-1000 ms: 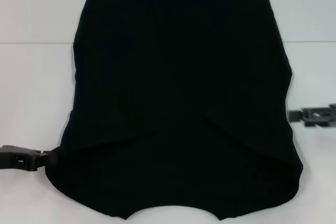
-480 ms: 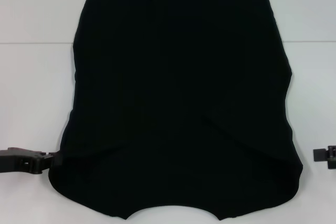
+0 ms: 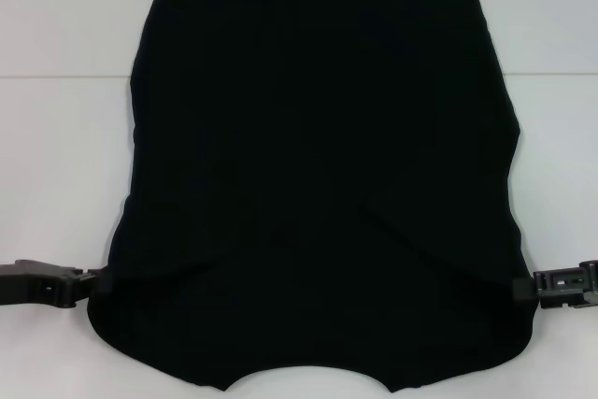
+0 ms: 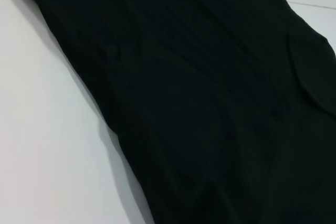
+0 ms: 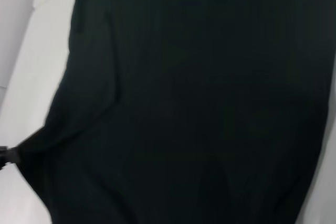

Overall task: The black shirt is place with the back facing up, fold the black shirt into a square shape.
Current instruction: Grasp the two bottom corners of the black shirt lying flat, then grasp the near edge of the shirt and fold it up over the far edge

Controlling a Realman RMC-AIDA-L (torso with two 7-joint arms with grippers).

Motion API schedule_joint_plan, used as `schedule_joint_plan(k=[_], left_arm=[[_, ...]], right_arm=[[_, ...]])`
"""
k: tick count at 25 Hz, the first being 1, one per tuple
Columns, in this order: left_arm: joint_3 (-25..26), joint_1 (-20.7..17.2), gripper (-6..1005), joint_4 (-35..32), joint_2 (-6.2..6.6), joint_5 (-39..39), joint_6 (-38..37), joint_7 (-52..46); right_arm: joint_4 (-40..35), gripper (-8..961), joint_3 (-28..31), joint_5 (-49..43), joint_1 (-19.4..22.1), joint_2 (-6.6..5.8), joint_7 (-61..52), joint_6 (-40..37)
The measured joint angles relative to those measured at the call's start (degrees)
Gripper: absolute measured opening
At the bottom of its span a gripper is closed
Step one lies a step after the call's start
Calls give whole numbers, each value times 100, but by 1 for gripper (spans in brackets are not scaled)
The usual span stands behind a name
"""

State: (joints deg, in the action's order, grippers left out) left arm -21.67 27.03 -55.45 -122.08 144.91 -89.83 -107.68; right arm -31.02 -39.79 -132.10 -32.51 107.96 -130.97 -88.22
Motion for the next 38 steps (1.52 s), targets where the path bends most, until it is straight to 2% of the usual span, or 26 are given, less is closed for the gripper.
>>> schedule_joint_plan(k=[8,13,16,27,33,38], left_arm=[[1,22,69,0,9,-1,13,38],[22,22,73,0,9,-1,21,54],[18,27,76,0,9,-1,27,55],[34,17,86,88,16,-1,21,37],[110,-135,92,32,-28,-2,-122,-8],[394,-265,97,13,-35,-1,-356,-5]], right_arm=[[55,755,-6,-114,-80,29,-3,228],[61,508,-8,-115,-73,42,4,239],[61,296,-8,-115,-56,47,18,240],[65,65,168,-63,214,54,444,161],[70,42,644,-62,577,65,934,-93],[70,42,935,-79,906,-24,1234,-252]])
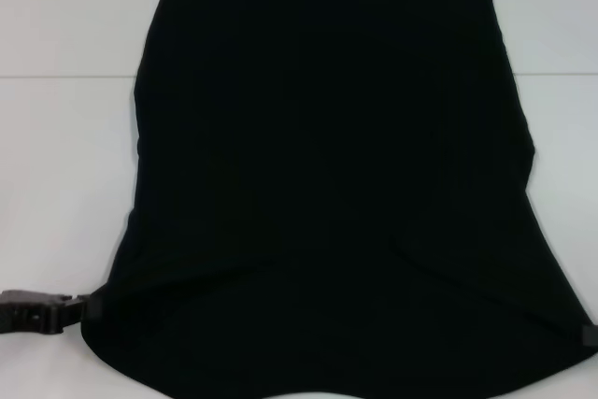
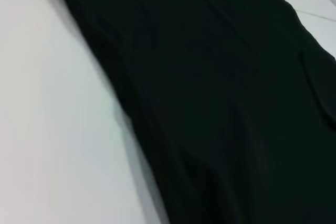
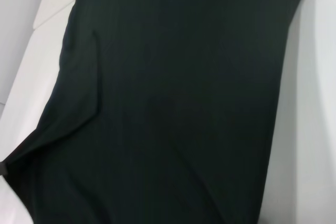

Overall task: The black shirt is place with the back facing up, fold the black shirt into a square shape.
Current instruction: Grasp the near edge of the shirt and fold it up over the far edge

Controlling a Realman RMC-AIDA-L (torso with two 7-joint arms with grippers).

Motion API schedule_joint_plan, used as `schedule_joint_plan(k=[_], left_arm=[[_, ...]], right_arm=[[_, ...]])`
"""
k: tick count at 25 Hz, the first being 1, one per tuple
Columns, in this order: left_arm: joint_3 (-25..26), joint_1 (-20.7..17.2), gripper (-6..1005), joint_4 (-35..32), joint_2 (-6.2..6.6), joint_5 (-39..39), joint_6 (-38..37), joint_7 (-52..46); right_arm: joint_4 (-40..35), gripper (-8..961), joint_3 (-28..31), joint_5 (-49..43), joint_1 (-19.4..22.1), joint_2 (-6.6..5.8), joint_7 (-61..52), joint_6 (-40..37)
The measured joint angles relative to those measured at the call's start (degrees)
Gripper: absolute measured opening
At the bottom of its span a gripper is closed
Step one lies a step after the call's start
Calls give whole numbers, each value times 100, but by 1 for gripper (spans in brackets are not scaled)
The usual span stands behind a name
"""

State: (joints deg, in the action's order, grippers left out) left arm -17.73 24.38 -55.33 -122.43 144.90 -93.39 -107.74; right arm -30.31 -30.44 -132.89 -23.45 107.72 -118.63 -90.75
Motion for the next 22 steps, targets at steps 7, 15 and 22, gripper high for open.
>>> schedule_joint_plan(k=[7,15,22], left_arm=[[177,-195,103,-74,-23,25,-603,55],[182,-394,110,-84,-130,20,-933,112],[160,-421,117,5,-149,20,-961,150]], right_arm=[[-40,42,341,-13,351,-141,320,-263],[-65,42,489,-22,701,-322,481,-446],[-71,42,667,-26,815,-380,500,-571]])
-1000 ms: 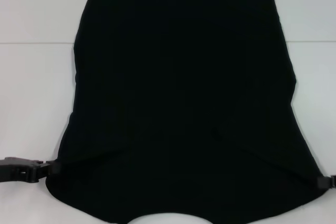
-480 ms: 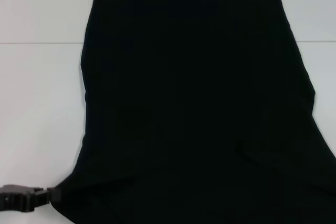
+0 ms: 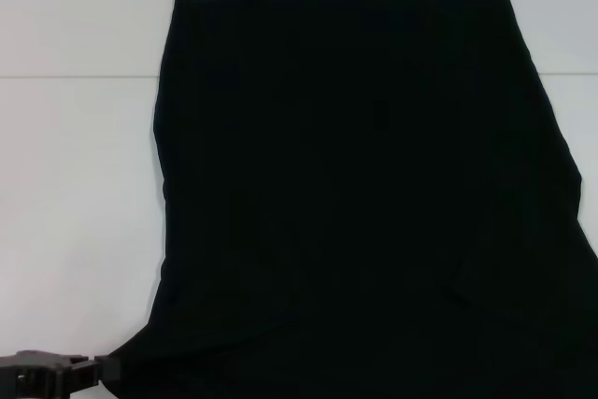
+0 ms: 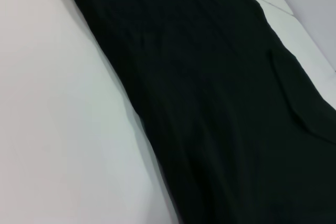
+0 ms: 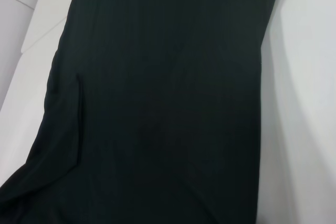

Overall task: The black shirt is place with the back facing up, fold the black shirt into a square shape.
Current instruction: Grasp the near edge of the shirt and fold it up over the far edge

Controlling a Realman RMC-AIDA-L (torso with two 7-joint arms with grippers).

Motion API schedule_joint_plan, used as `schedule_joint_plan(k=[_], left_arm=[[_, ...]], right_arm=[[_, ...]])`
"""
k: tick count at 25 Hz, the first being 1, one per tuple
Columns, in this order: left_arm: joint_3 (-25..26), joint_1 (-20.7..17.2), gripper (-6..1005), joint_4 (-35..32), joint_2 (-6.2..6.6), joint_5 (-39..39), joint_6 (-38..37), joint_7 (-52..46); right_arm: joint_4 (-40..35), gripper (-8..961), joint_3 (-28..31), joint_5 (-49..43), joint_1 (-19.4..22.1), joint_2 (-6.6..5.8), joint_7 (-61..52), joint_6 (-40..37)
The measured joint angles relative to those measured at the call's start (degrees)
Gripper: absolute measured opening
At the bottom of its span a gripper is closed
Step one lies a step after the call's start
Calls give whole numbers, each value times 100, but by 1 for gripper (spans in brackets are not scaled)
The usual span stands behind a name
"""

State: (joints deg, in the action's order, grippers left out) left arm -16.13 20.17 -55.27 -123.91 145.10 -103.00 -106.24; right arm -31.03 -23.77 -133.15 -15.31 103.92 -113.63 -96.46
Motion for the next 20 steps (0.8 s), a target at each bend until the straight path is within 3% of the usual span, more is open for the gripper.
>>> schedule_joint_plan(k=[6,10,16,20], left_arm=[[-25,174,123,76,8,-2,-2,-3],[11,506,126,241,101,-134,6,-98],[-3,1230,132,792,412,-626,393,-241],[8,1843,136,1402,668,-760,1227,-271]], right_arm=[[0,42,147,42,-148,16,16,-63],[0,43,470,61,-412,25,66,-126],[0,43,801,62,-1063,-12,76,60],[7,43,849,63,-1552,-6,78,551]])
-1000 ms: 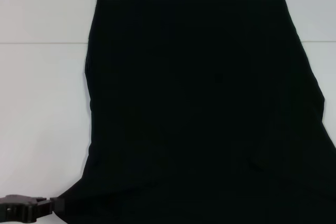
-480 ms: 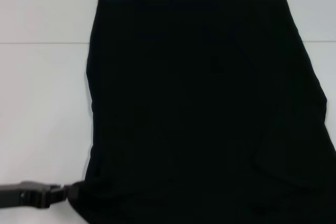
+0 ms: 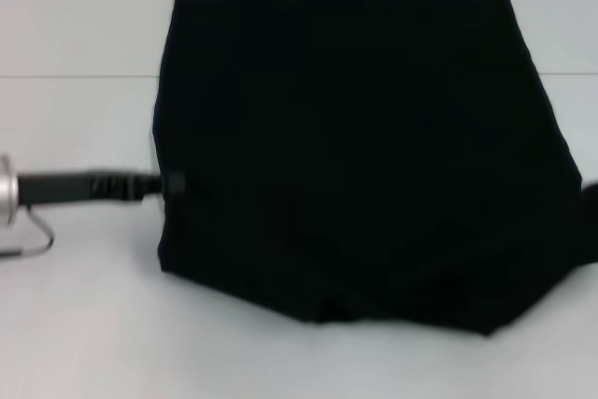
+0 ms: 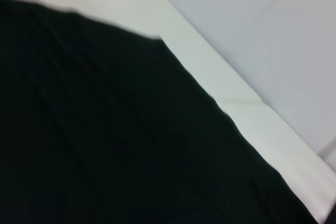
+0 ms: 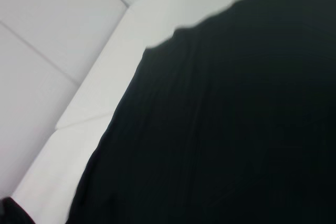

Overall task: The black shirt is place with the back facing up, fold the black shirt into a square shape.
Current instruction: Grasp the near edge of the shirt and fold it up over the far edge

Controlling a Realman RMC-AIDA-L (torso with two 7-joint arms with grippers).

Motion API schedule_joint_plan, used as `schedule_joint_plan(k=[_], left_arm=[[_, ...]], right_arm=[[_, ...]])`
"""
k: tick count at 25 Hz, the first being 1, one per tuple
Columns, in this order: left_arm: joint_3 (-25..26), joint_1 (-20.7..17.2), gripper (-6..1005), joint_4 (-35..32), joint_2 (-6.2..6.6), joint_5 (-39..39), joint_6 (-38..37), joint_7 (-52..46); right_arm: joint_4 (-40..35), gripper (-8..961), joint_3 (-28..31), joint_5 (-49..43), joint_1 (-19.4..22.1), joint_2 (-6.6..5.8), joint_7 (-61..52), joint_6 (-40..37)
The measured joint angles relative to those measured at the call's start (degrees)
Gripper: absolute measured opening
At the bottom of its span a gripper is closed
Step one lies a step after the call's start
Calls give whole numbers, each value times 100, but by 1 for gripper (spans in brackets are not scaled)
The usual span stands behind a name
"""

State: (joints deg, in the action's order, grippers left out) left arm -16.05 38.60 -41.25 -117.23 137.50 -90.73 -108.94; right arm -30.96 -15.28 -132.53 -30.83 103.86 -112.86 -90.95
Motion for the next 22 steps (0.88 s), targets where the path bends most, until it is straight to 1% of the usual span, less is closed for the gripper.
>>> schedule_joint_plan(k=[3,5,8,12,15,18,22], left_arm=[[-11,385,138,424,149,-206,776,3],[-31,586,140,660,205,-426,1335,31],[-57,868,143,880,213,-645,2093,136],[-64,1198,147,1094,199,-923,2939,339],[-70,1444,149,1334,195,-1064,3639,537],[-76,1641,152,1593,185,-1218,4241,823],[-74,1824,156,1904,192,-1517,4695,1359]], right_arm=[[48,43,-28,-10,-352,13,-21,578],[104,43,-35,-25,-592,40,-42,1029],[330,43,-109,-27,-942,57,-42,1759],[723,43,-368,-21,-1393,75,-29,2870],[916,43,-562,-15,-1712,127,-38,3653],[971,43,-715,-11,-1973,207,-45,4216],[1045,43,-784,-1,-2206,246,-46,4687]])
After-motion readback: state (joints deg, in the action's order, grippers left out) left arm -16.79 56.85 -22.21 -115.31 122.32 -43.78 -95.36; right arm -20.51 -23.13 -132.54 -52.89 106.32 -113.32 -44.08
